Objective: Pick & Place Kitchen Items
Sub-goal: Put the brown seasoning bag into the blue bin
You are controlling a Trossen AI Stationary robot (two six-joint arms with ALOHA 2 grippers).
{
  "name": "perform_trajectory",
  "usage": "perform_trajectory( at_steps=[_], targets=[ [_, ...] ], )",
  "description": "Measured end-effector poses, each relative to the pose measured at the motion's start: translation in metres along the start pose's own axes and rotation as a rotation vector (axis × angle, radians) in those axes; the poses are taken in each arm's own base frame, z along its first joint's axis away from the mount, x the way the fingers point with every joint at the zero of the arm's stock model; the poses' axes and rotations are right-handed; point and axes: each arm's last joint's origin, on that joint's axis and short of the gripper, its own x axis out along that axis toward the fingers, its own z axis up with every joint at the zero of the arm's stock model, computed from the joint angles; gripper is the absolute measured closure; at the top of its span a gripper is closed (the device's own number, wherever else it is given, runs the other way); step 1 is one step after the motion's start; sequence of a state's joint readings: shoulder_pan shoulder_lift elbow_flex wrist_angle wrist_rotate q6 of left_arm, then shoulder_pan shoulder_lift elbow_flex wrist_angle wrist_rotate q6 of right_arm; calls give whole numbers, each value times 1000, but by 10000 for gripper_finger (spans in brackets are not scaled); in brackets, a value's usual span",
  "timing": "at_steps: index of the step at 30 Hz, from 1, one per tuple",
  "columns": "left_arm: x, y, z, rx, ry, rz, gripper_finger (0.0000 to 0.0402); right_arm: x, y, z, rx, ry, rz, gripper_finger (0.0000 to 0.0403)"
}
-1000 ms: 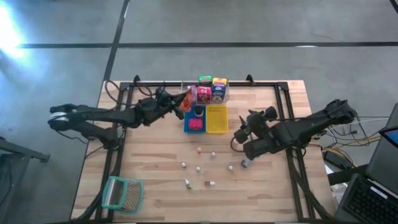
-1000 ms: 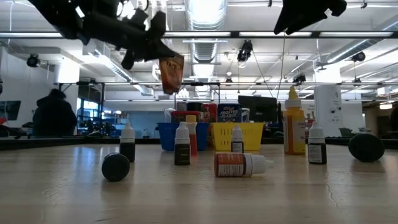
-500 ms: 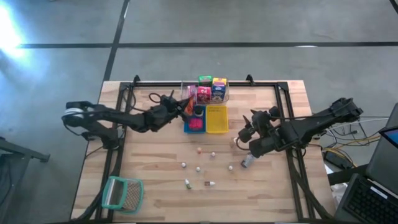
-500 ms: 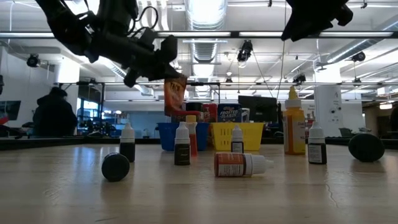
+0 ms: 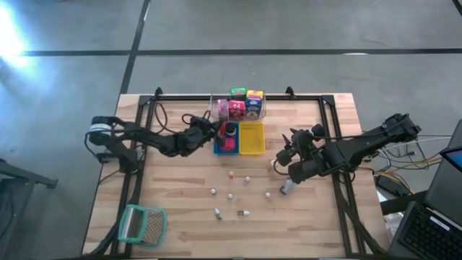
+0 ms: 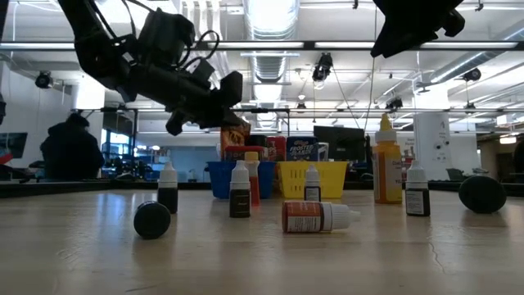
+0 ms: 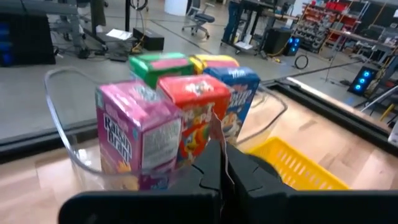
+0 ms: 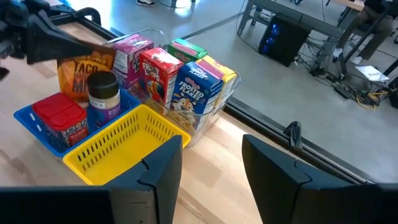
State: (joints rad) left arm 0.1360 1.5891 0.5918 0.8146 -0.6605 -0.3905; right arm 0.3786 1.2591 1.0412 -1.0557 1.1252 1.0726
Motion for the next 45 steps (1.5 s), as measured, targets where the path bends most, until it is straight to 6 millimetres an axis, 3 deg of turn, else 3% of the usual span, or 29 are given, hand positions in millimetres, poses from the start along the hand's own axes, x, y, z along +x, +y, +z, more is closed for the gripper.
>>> perform_trajectory(
  at_steps=[21, 32, 41, 45],
  targets=[
    [5, 4, -20, 23, 62, 26, 396, -2, 0, 5, -17, -5, 6, 215],
    [4, 4, -24, 44, 119, -19, 391, -2, 0, 5, -22, -6, 5, 241],
    [3, 3, -20, 41, 116, -45, 314, -2, 0, 5, -20, -6, 5, 249],
    [0, 1, -9, 58, 86, -67, 284, -2, 0, 5, -20, -6, 6, 238]
  ],
)
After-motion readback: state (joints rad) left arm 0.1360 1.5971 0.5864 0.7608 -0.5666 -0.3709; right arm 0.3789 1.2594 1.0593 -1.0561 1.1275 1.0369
